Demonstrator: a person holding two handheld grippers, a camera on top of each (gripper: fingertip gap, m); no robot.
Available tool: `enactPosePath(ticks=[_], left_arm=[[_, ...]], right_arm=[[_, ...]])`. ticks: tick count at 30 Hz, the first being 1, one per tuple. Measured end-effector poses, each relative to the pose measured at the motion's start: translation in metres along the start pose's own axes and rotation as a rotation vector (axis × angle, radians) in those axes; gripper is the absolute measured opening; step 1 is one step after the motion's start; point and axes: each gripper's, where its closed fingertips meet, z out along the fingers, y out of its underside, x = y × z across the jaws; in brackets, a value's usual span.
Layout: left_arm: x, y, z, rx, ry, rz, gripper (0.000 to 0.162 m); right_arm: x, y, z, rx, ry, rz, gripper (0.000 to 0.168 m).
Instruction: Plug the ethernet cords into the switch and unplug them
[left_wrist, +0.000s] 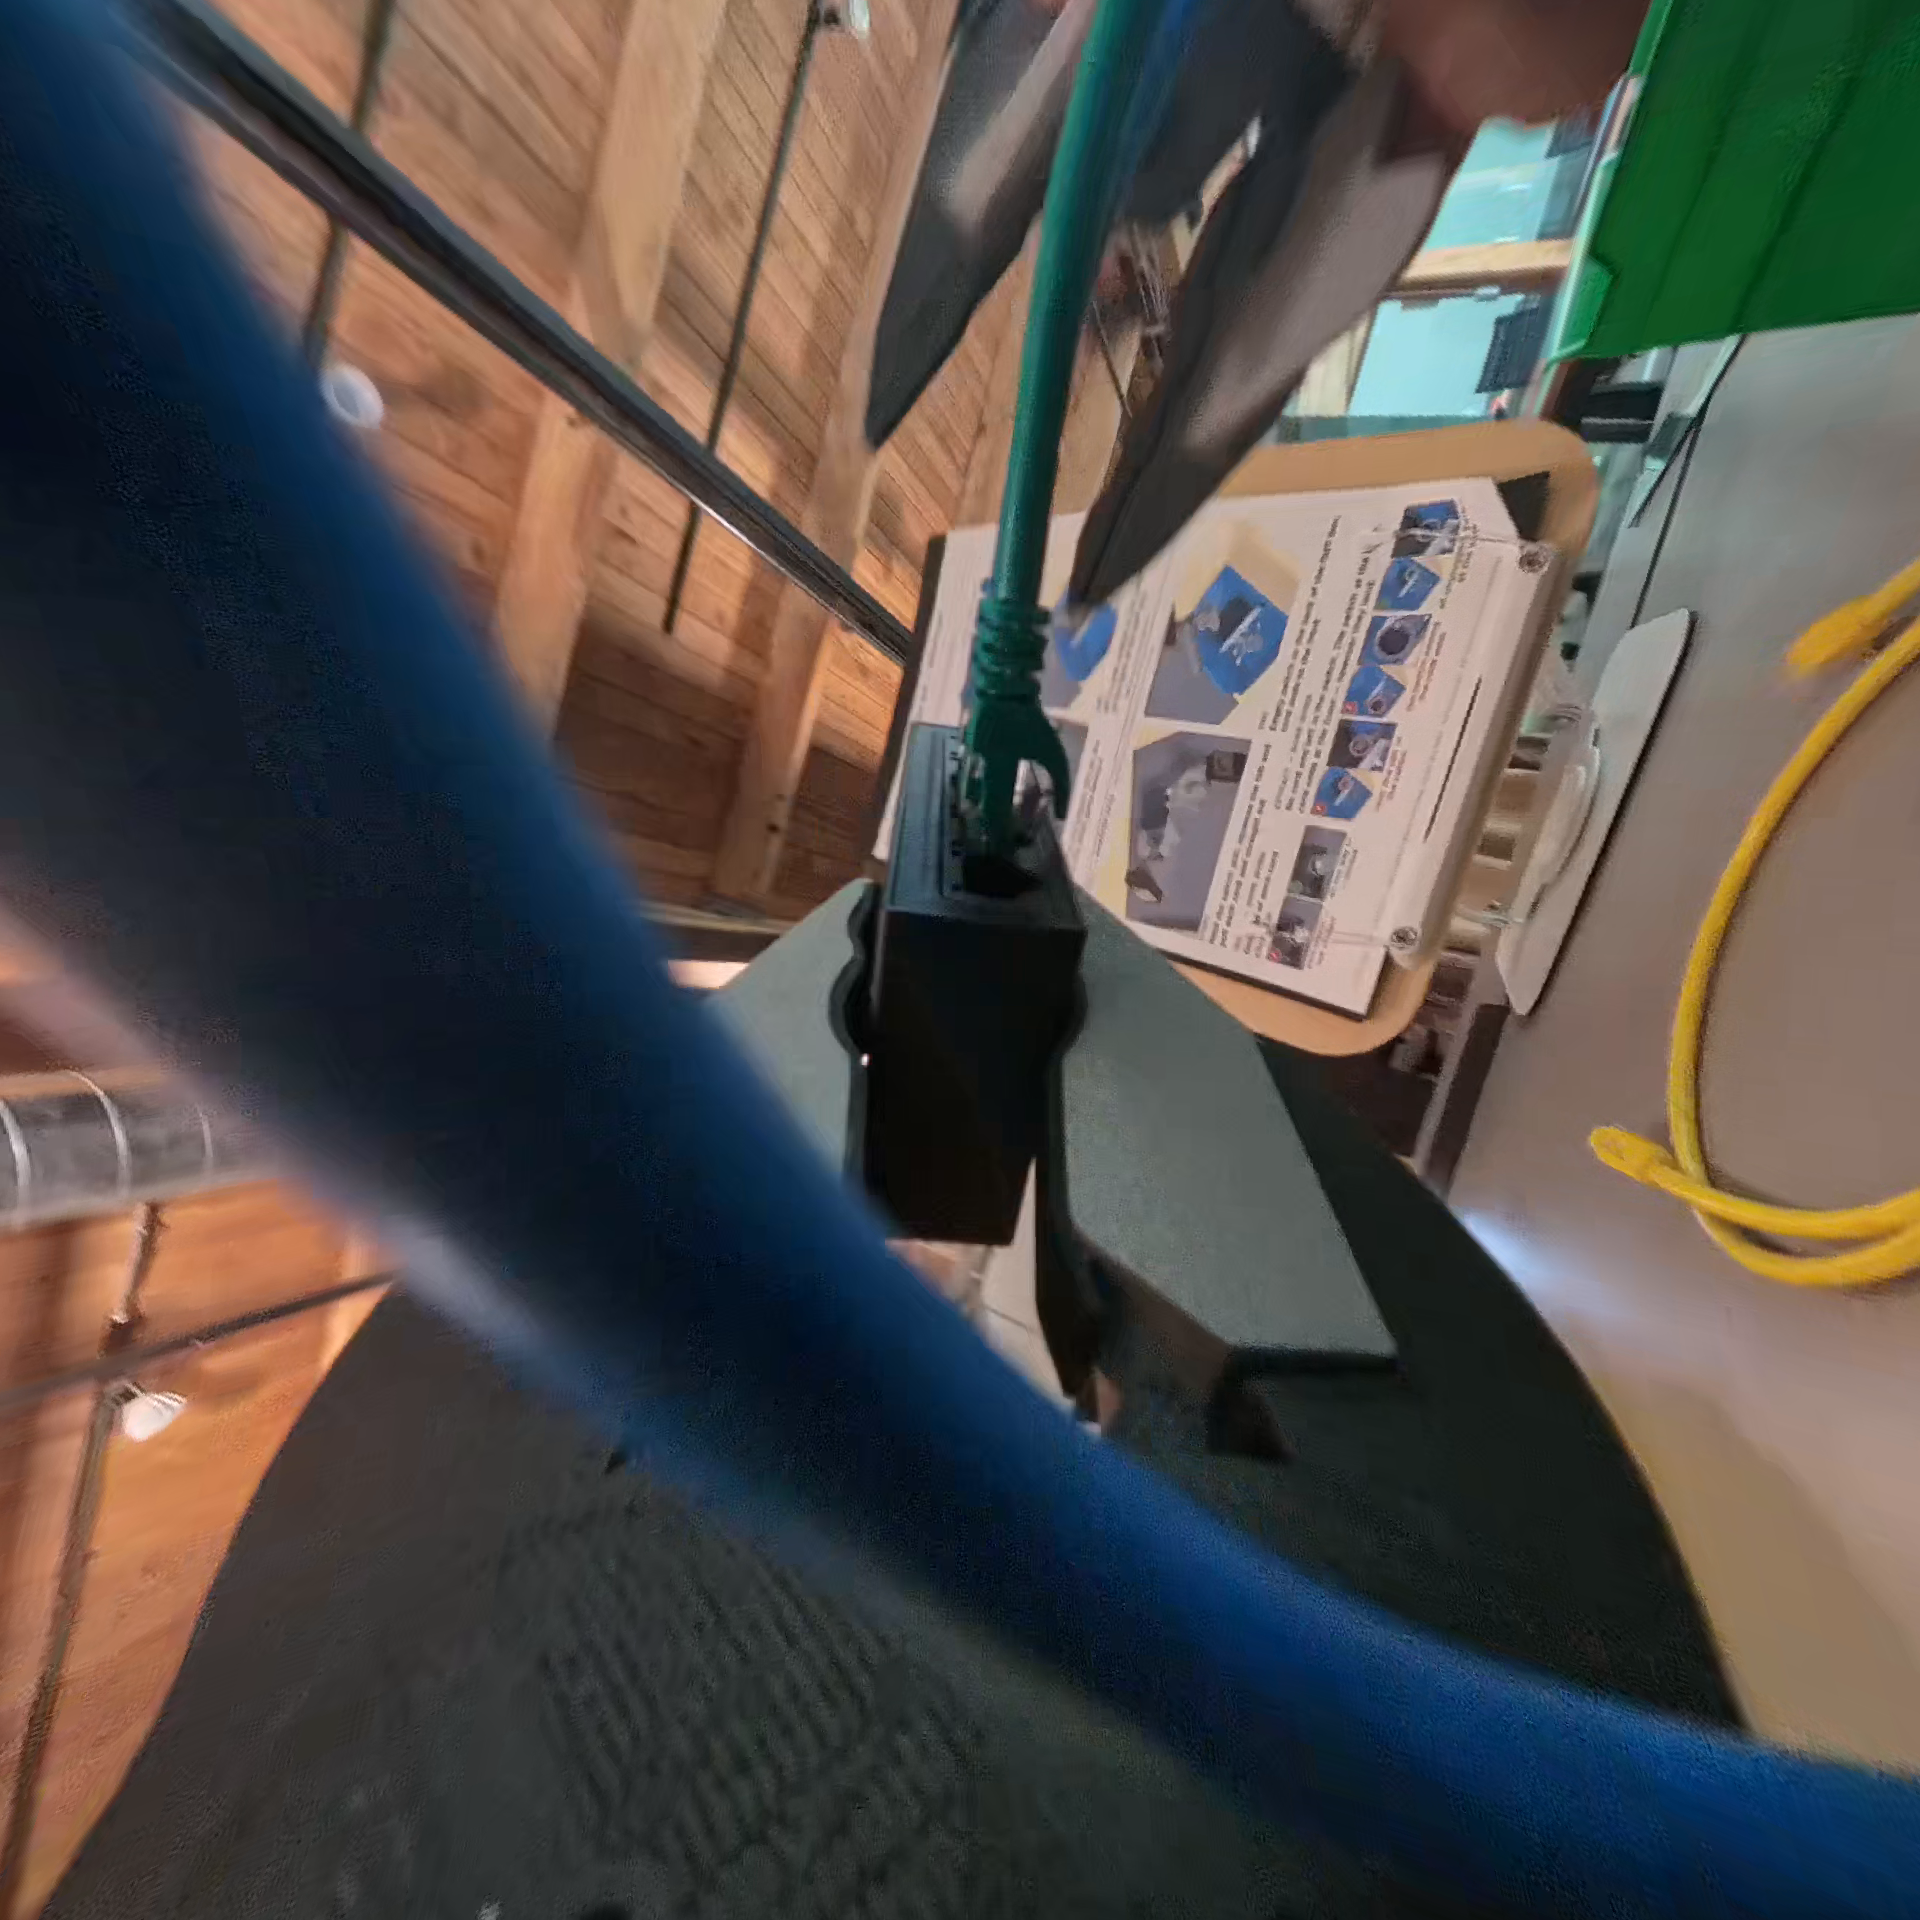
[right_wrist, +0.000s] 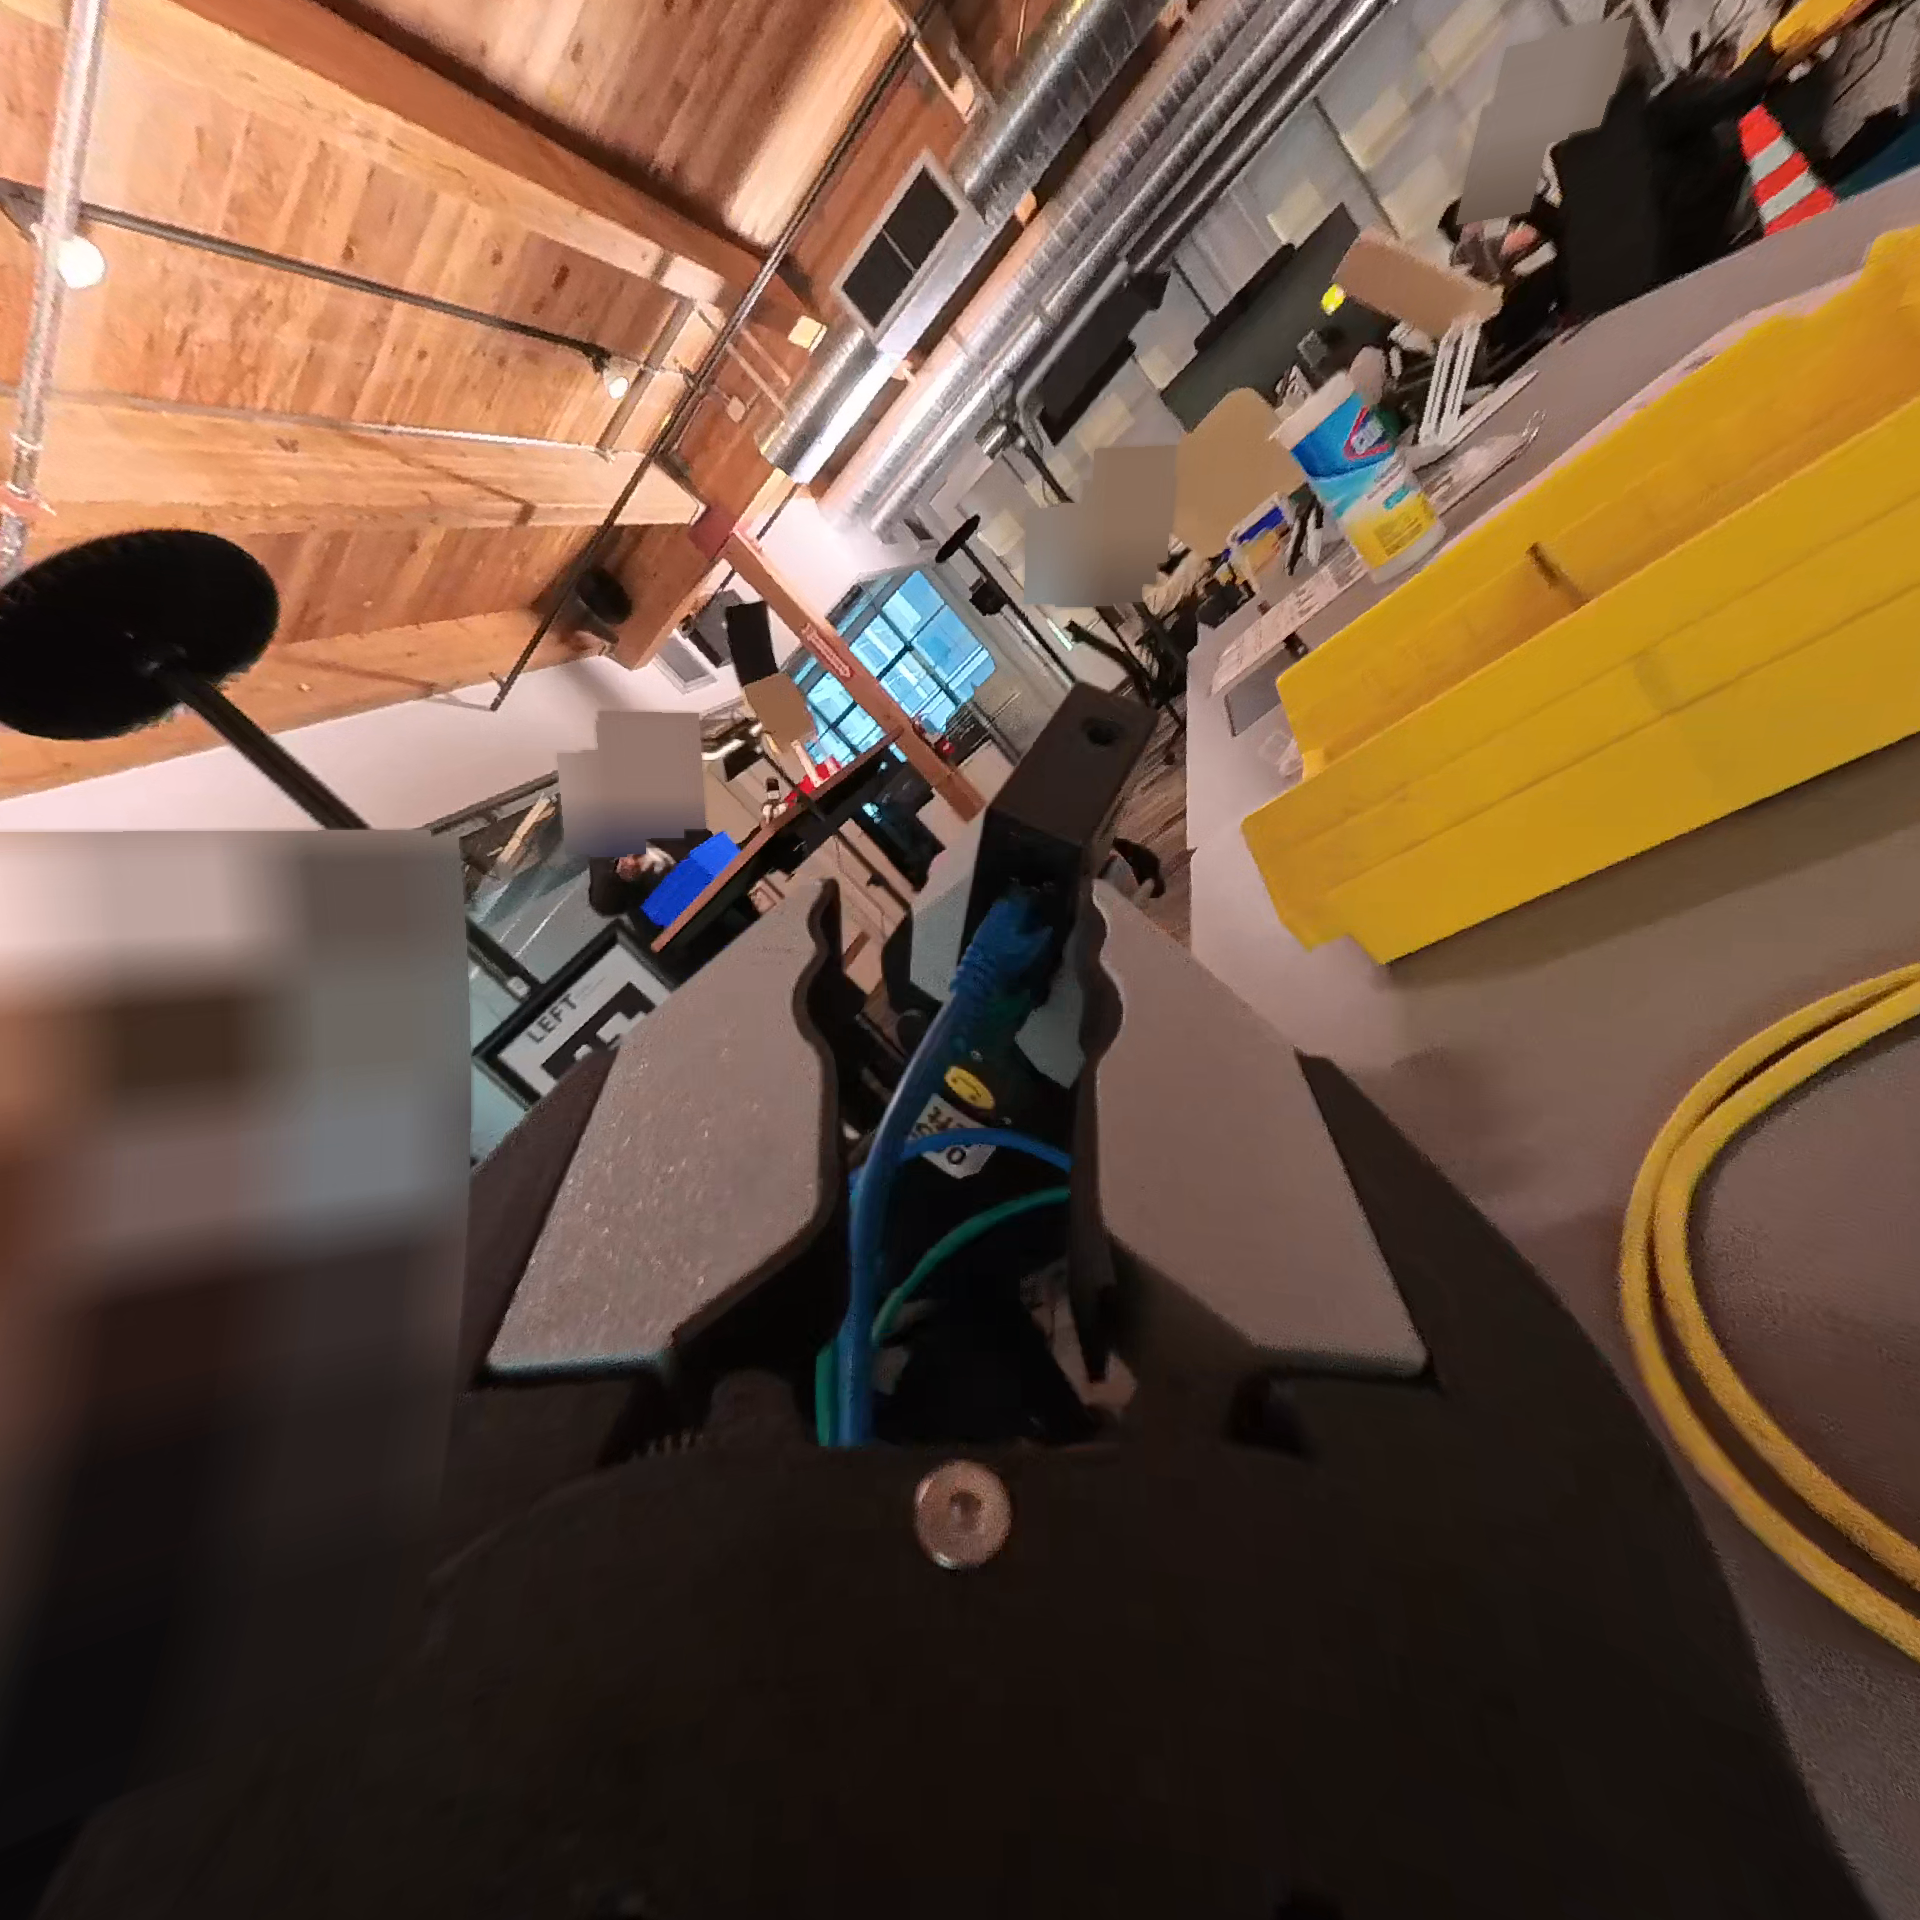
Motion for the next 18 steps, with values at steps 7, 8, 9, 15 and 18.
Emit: enactPosePath(ticks=[7, 8, 9, 15, 18], left_arm=[[-0.007, 0.034, 0.002, -0.072, 0.059, -0.129, 0.027], [-0.007, 0.037, 0.002, -0.079, 0.061, -0.132, 0.027], [-0.007, 0.038, 0.002, -0.084, 0.053, -0.141, 0.028], [-0.007, 0.044, 0.000, -0.078, 0.015, -0.175, 0.027], [-0.014, 0.051, -0.002, -0.088, -0.019, -0.186, 0.028]], right_arm=[[0.119, -0.015, -0.112, -0.146, 0.963, -0.327, 0.049], [0.132, -0.010, -0.122, -0.204, 1.057, -0.351, 0.050], [0.141, -0.007, -0.126, -0.237, 1.116, -0.370, 0.049], [0.181, 0.009, -0.119, -0.322, 1.229, -0.401, 0.047], [0.203, 0.007, -0.129, -0.327, 1.337, -0.466, 0.040]])
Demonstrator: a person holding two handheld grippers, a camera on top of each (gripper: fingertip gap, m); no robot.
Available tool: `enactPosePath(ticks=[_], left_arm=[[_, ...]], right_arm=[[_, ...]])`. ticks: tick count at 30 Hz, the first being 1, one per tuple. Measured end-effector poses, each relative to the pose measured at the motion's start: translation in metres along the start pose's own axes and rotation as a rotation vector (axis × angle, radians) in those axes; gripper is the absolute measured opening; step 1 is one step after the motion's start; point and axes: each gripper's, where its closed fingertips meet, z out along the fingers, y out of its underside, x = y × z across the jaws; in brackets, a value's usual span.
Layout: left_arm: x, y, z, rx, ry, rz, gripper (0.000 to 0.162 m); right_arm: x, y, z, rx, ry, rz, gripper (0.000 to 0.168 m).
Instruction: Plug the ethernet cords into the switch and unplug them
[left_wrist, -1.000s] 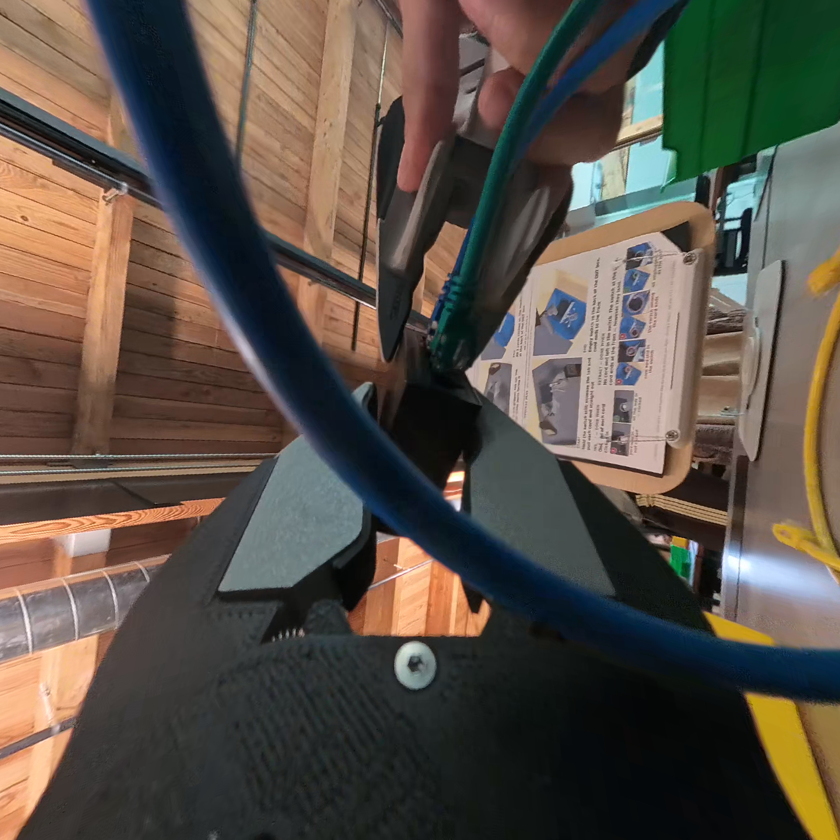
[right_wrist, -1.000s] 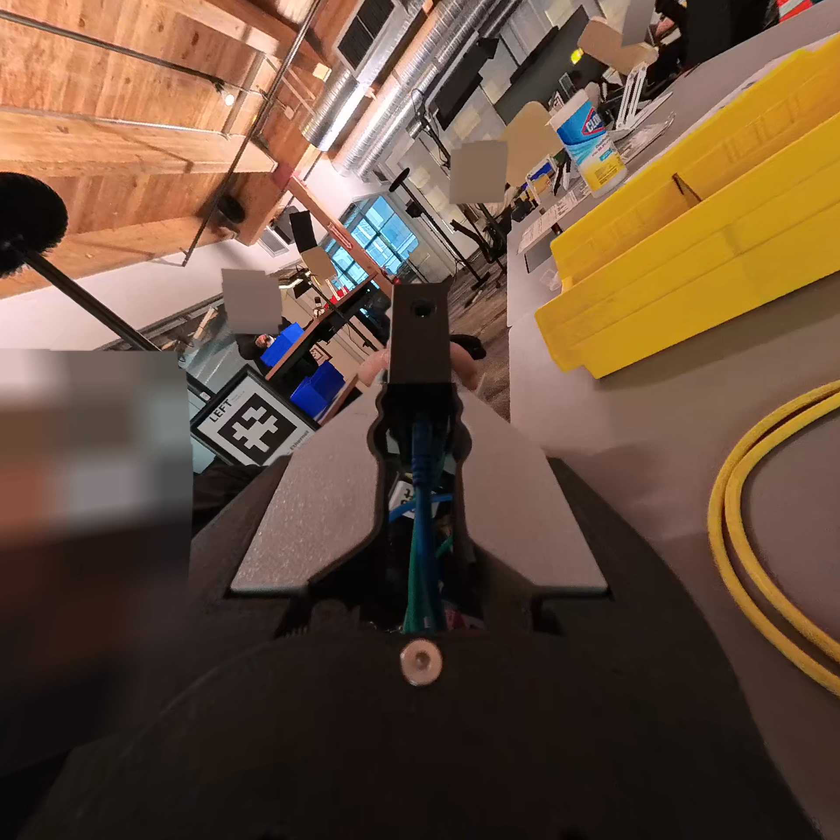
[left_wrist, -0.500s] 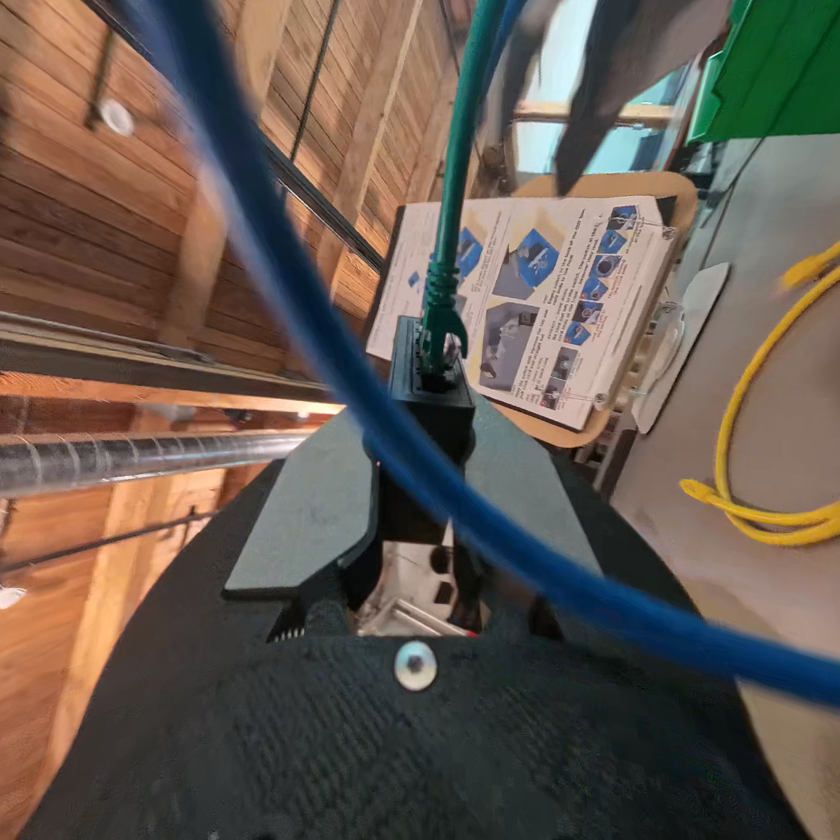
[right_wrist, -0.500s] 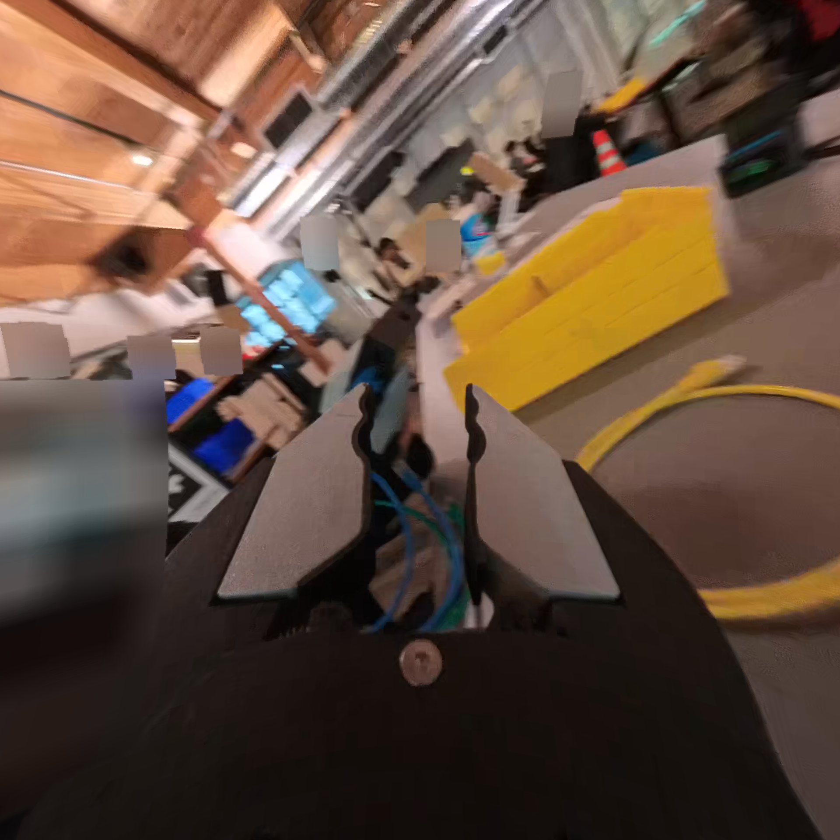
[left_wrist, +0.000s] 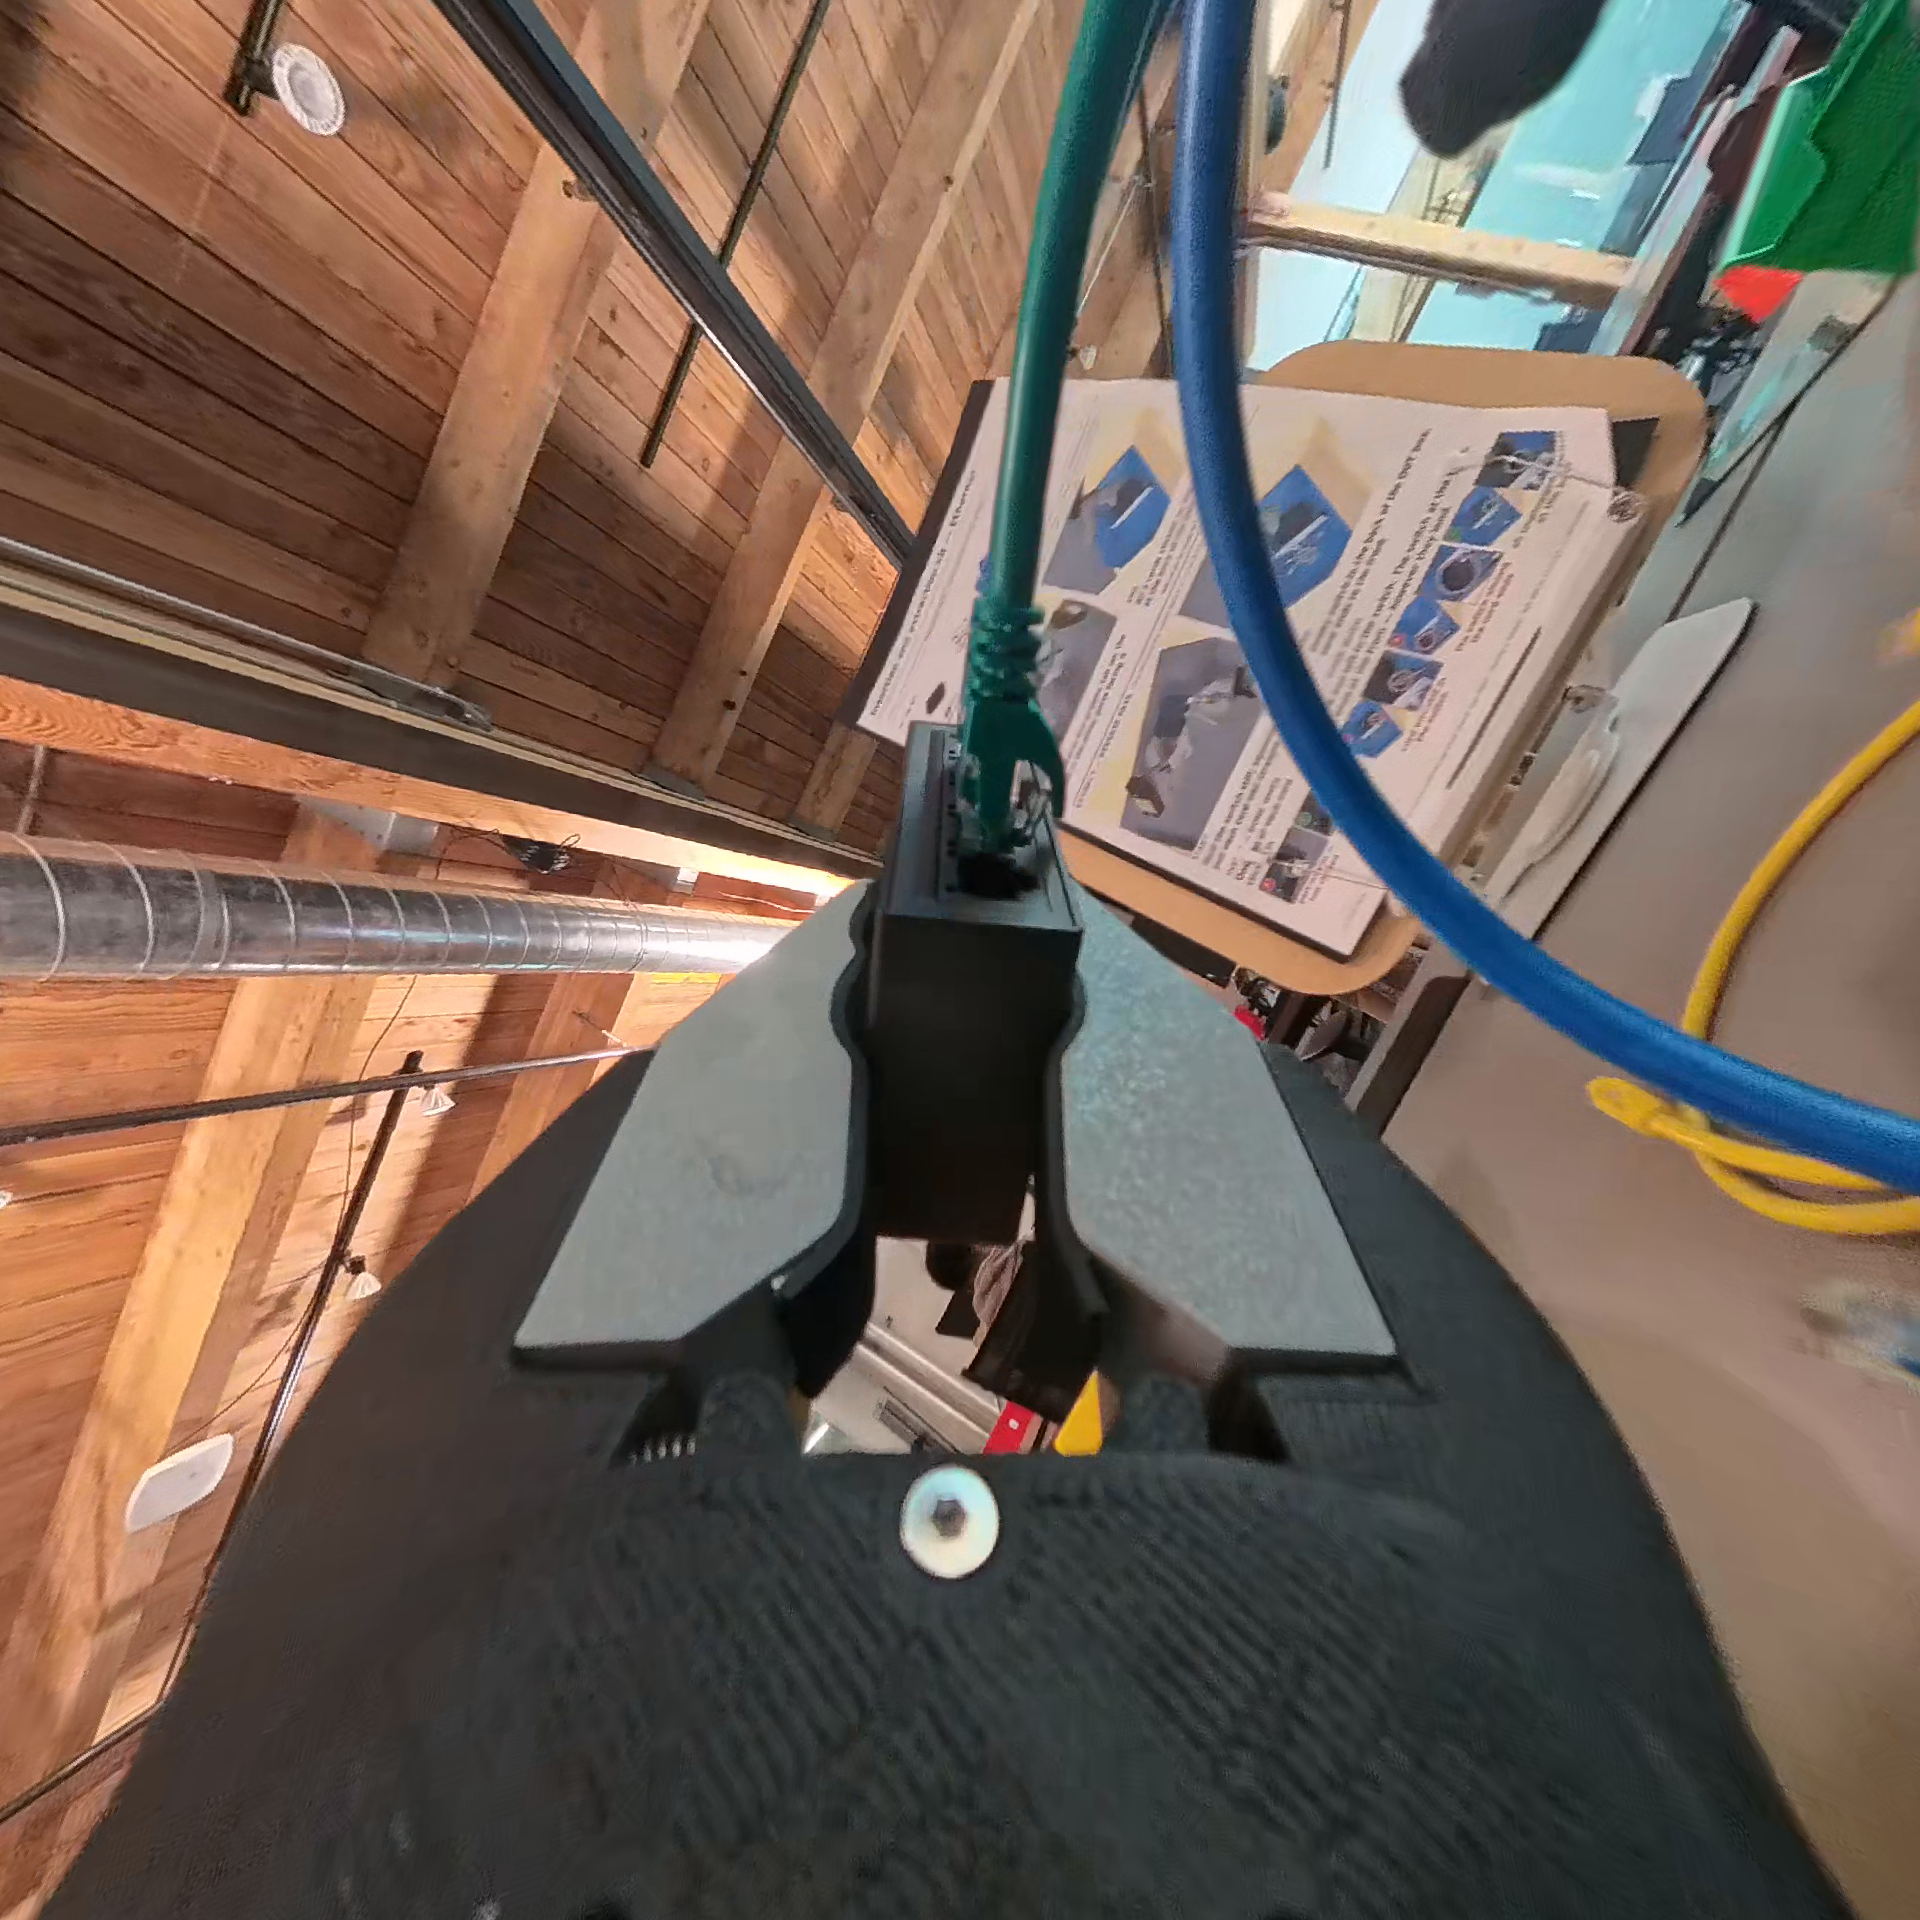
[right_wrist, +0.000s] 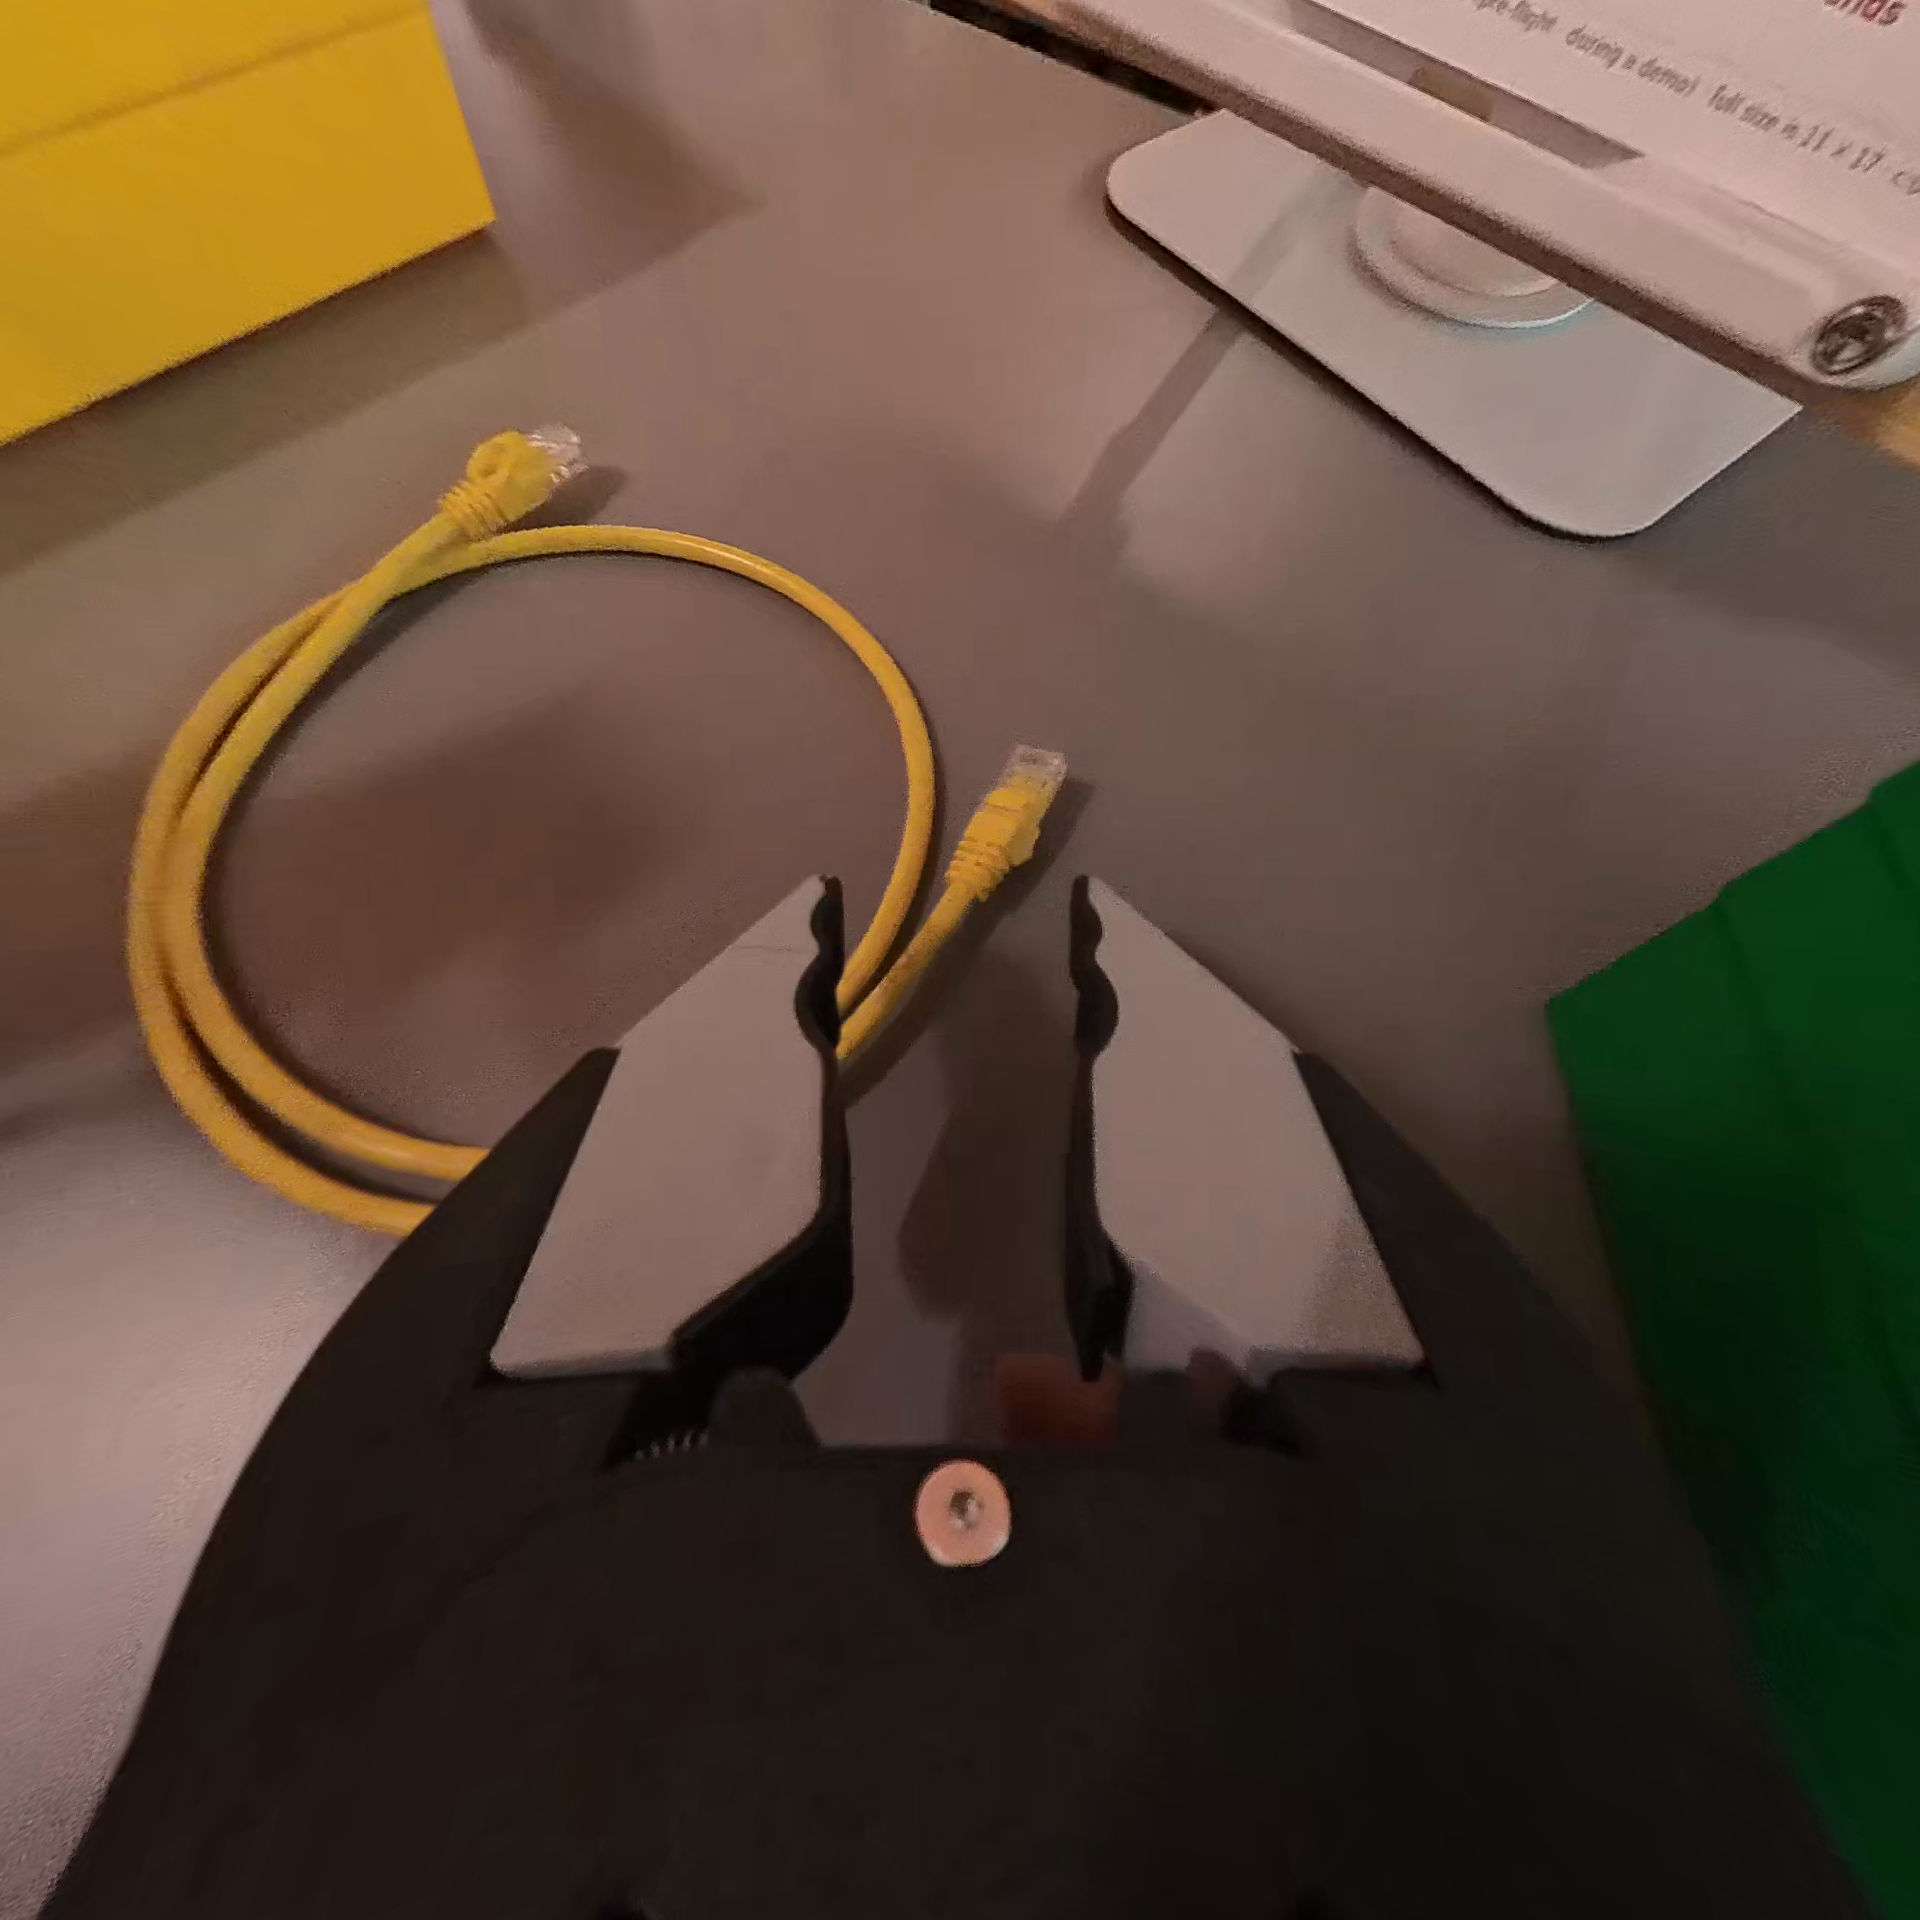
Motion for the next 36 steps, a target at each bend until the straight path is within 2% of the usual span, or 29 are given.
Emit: enactPosePath(ticks=[1, 7, 13, 17, 22, 27, 30, 36], left_arm=[[-0.003, 0.003, 0.000, -0.008, -0.005, 0.000, 0.028], [-0.022, 0.017, 0.001, -0.041, -0.047, -0.015, 0.028], [-0.038, 0.025, -0.003, -0.059, -0.078, -0.032, 0.028], [-0.041, 0.028, -0.003, -0.068, -0.077, -0.078, 0.028], [-0.037, 0.024, -0.003, -0.071, -0.065, -0.054, 0.028], [-0.032, 0.019, -0.003, -0.052, -0.064, -0.041, 0.028], [-0.034, 0.016, -0.005, -0.028, -0.071, -0.050, 0.028], [-0.034, 0.017, -0.005, -0.023, -0.066, -0.060, 0.028]], right_arm=[[-0.001, 0.001, 0.003, -0.010, 0.003, -0.005, 0.036], [-0.029, -0.020, -0.005, 0.098, -0.088, -0.009, 0.040], [-0.007, -0.002, 0.002, 0.028, -0.016, 0.012, 0.045], [0.001, 0.009, 0.008, -0.019, -0.044, 0.092, 0.051], [0.001, 0.015, 0.013, -0.069, -0.011, 0.051, 0.037], [-0.001, 0.012, 0.023, -0.086, -0.035, 0.034, 0.031], [-0.003, 0.010, 0.021, -0.072, -0.046, 0.013, 0.010], [-0.006, -0.003, 0.004, 0.044, -0.031, -0.043, 0.009]])
